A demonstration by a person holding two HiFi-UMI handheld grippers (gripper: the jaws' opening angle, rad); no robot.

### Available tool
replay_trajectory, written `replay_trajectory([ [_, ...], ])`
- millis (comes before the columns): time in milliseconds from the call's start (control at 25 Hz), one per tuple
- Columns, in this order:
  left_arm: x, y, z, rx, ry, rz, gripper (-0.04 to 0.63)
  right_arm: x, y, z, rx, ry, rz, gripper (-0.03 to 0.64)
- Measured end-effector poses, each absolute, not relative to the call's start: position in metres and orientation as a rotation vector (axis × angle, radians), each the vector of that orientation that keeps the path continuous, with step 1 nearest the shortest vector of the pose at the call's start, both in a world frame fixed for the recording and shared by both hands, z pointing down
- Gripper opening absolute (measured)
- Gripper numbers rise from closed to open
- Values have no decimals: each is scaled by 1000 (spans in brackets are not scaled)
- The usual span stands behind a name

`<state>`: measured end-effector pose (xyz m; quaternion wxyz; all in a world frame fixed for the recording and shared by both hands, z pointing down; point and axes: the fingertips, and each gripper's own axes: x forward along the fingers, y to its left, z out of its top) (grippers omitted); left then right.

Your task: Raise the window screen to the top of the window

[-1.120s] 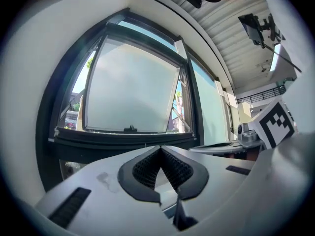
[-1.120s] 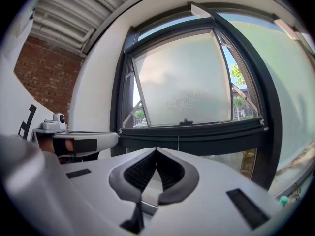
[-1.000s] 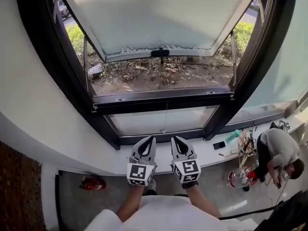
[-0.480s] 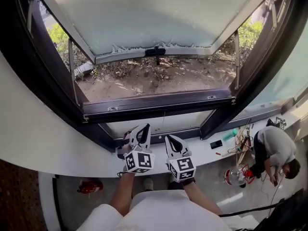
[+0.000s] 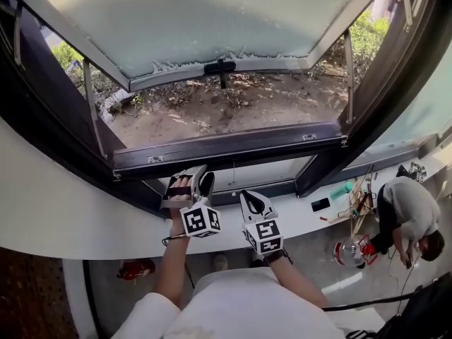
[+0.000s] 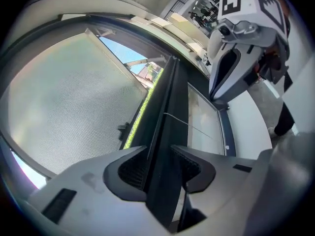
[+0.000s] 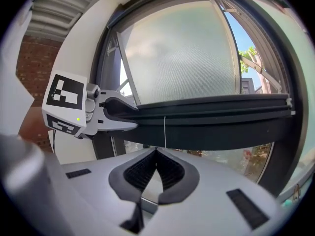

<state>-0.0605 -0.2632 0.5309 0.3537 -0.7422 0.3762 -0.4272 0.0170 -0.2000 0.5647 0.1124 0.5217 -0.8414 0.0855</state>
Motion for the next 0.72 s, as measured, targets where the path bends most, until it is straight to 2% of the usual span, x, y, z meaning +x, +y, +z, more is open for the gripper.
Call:
replay_trajectory([
  [240,-69,-275,538,-1862,995,-1193,120,29,-204,593,1508,-2425,318,2],
  [560,-71,-277,537,-1776,948,-1229,110,38,-214,677,1402,-2295,545,5],
  [600,-71,-277,538,-1770,942,-1250,109,38,-217,686,1380,-2286,539,12],
  [720,-70,-278,538,-1765,947,-1281,109,38,-226,722,1331,-2243,510,88],
])
